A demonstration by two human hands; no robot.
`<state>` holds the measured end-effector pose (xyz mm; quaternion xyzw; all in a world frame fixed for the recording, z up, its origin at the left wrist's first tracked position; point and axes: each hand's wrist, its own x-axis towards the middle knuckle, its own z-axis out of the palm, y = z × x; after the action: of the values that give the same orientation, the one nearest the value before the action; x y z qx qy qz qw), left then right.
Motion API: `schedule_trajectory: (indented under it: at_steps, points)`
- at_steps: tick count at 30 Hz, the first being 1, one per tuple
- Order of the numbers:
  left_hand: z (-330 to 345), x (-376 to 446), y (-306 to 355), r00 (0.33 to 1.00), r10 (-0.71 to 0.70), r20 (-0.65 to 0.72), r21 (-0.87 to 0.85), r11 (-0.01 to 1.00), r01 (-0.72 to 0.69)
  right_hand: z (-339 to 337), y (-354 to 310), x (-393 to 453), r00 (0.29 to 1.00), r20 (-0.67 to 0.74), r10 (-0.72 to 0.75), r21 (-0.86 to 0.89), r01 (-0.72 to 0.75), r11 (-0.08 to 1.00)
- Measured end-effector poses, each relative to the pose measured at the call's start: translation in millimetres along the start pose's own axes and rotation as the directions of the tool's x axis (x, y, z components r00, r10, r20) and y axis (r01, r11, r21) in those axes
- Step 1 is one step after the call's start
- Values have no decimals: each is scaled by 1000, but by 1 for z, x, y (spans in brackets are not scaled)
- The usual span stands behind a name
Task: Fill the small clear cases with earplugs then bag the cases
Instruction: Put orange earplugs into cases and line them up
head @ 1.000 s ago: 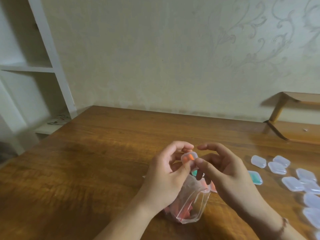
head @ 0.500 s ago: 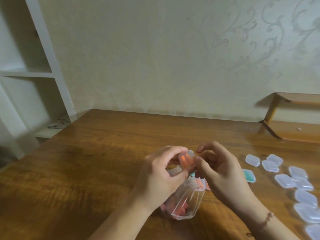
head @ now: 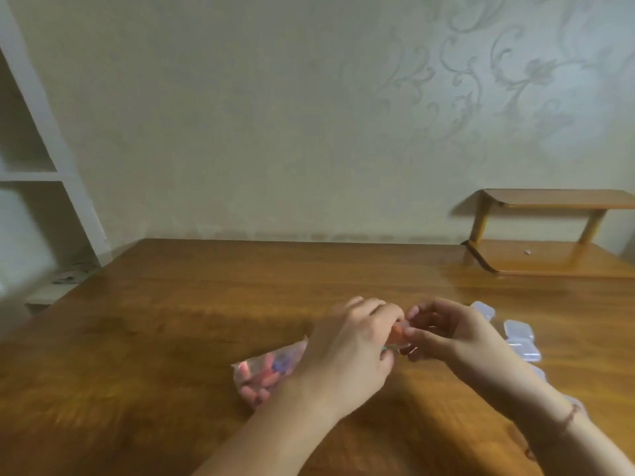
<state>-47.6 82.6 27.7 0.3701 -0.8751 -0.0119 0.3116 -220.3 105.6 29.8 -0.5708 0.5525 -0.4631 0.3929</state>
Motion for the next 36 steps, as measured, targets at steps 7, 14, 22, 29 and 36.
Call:
schedule_trajectory:
  at_steps: [7, 14, 22, 29, 36]
  points:
    - [20, -1, 11, 972, -149, 181, 142, 982, 124, 1, 33, 0, 996, 20, 81, -438, -64, 897]
    - [21, 1, 11, 930, -211, 300, 230, 963, 144, 10, 40, -1, 1000, 16, 23, -552, -10, 834]
    - [29, 6, 17, 938, -204, 280, 239, 961, 138, -3, 28, -4, 995, -97, 11, -611, -69, 789]
    - [72, 39, 53, 957, -98, 272, 61, 995, 85, -93, 28, -12, 850, -527, -1, -658, -407, 634]
    - [119, 73, 72, 945, -114, 307, -30, 991, 129, -111, 52, -2, 868, -451, 210, -635, -477, 607]
